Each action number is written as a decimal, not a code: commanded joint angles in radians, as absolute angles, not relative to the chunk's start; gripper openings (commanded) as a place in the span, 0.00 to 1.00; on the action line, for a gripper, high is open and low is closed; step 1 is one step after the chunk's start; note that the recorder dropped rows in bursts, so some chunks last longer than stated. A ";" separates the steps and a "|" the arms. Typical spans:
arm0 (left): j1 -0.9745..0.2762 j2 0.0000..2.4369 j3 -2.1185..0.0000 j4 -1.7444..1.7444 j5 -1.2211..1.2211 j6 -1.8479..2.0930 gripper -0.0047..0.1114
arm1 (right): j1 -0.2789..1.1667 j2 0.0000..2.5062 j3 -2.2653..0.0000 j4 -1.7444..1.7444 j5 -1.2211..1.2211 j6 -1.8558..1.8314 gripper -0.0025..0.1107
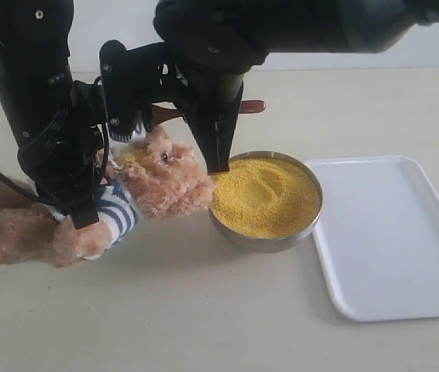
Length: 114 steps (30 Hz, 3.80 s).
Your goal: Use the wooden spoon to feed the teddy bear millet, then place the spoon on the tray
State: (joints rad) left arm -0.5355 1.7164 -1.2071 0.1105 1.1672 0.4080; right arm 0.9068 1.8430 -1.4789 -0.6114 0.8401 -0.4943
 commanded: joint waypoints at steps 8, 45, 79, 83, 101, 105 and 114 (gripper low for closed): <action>-0.531 1.704 -1.208 0.102 1.173 0.412 0.07 | 0.907 1.838 -1.477 -0.625 0.827 -0.469 0.02; -0.531 1.704 -1.208 0.104 1.174 0.408 0.07 | 0.929 1.834 -1.477 -0.686 0.827 -0.436 0.02; -0.531 1.704 -1.208 0.102 1.171 0.397 0.07 | 0.948 1.786 -1.390 -0.647 0.786 -0.297 0.02; -0.531 1.704 -1.208 0.102 1.171 0.397 0.07 | 0.926 1.786 -1.390 -0.599 0.803 -0.293 0.02; -0.531 1.704 -1.208 0.112 1.171 0.379 0.07 | 0.701 1.777 -1.428 -0.355 1.008 -0.324 0.02; -0.531 1.704 -1.208 0.112 1.171 0.375 0.07 | 0.660 1.777 -1.424 -0.295 1.096 -0.380 0.02; -0.531 1.704 -1.208 0.112 1.171 0.373 0.07 | 0.648 1.788 -1.424 -0.286 1.221 -0.412 0.02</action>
State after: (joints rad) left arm -0.5284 1.7164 -1.2036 0.1121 1.1672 0.3943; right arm 0.6561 1.7930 -1.4250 -0.2827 1.1982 -0.4026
